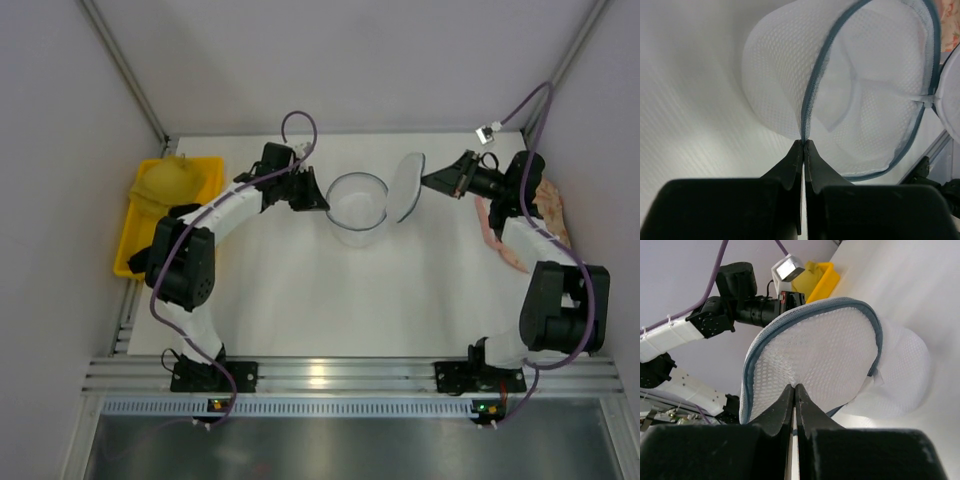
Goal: Place the bra in the laundry bag and zip it closed
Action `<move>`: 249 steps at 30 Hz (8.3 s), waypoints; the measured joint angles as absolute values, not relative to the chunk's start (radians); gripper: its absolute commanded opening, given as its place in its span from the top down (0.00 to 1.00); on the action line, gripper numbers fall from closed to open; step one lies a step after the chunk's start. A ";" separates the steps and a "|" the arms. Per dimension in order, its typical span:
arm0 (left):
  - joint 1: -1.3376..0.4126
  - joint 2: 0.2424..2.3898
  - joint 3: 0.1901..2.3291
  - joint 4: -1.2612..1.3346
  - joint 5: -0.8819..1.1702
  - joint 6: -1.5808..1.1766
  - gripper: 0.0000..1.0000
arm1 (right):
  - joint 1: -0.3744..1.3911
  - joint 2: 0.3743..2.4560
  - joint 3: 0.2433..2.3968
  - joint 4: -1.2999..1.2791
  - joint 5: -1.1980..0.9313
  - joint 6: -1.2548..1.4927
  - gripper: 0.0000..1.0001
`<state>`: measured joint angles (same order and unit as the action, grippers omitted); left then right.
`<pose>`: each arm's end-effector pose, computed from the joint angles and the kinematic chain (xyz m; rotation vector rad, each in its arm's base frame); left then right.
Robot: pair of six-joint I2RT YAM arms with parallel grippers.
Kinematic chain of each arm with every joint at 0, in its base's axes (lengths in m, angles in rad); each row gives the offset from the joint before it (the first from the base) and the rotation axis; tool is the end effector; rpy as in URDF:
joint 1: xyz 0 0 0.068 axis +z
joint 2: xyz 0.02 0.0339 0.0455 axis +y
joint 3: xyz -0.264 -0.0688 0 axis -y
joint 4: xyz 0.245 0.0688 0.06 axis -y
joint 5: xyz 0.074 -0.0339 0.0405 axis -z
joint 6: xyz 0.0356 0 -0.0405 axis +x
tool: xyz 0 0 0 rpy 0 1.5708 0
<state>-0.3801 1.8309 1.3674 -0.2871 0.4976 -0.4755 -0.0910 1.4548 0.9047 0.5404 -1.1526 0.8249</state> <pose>0.3752 -0.1682 0.2409 0.1510 2.4202 -0.9919 0.3198 0.0035 0.2979 -0.2026 1.7710 1.4419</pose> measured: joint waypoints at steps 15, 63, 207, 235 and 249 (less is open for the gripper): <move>-0.367 1.909 1.375 -0.296 0.427 -0.397 1.00 | -0.231 1.694 0.780 0.719 -1.226 0.823 0.38; 0.306 1.879 1.678 -0.975 0.229 0.342 0.32 | 0.189 1.281 1.041 -0.790 -0.565 -0.329 0.15; -0.662 1.331 0.718 -0.675 0.476 1.222 1.00 | 0.033 1.164 1.034 -0.935 -0.776 -0.288 0.32; -0.700 1.299 0.802 -0.704 0.442 1.136 0.50 | 0.033 1.165 1.034 -0.968 -0.770 -0.313 0.22; -0.703 1.416 0.780 -0.664 0.429 1.176 1.00 | 0.032 1.159 1.034 -0.999 -0.742 -0.342 0.16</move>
